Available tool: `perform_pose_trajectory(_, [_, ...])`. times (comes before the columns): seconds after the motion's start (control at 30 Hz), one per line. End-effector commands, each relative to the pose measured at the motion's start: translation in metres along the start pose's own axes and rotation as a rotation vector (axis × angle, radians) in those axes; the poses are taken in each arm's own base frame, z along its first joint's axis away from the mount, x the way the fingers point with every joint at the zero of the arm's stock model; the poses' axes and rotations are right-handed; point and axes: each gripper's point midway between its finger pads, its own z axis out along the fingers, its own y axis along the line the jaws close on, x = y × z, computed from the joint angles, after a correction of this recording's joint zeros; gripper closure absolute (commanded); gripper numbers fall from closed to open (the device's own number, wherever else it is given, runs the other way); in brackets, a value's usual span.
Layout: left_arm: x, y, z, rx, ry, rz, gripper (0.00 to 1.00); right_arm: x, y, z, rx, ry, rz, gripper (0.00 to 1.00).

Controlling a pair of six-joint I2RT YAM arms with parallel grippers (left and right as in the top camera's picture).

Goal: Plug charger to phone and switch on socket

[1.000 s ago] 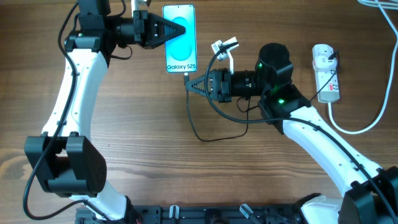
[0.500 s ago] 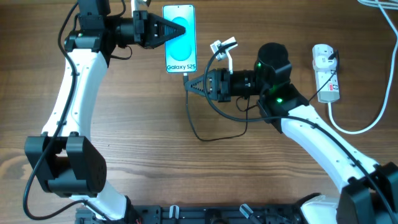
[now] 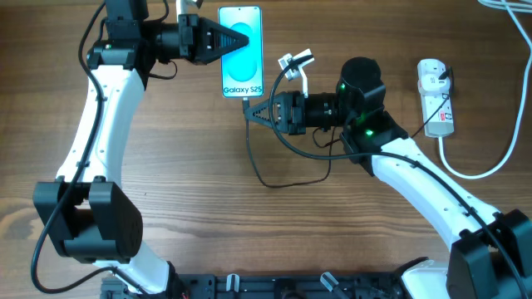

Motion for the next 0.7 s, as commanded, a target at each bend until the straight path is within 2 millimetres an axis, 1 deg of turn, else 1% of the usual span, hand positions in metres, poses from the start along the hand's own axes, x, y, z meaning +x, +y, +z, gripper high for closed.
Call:
perform_pose_trajectory(0.0, [0.0017, -0.0160, 0.0014, 0.023, 0.015, 0.048, 0.96, 0.0046, 0.0042, 0.0020, -0.028, 0.028, 0.007, 0.96])
perform_pose_trajectory(0.1, [0.0017, -0.0160, 0.0014, 0.023, 0.015, 0.048, 0.96, 0.0041, 0.0069, 0.0020, -0.038, 0.029, -0.005, 0.96])
perform_pose_trajectory(0.67, [0.0006, -0.0149, 0.0014, 0.016, 0.011, 0.052, 0.96, 0.0031, 0.0082, 0.0019, -0.041, 0.026, -0.010, 0.96])
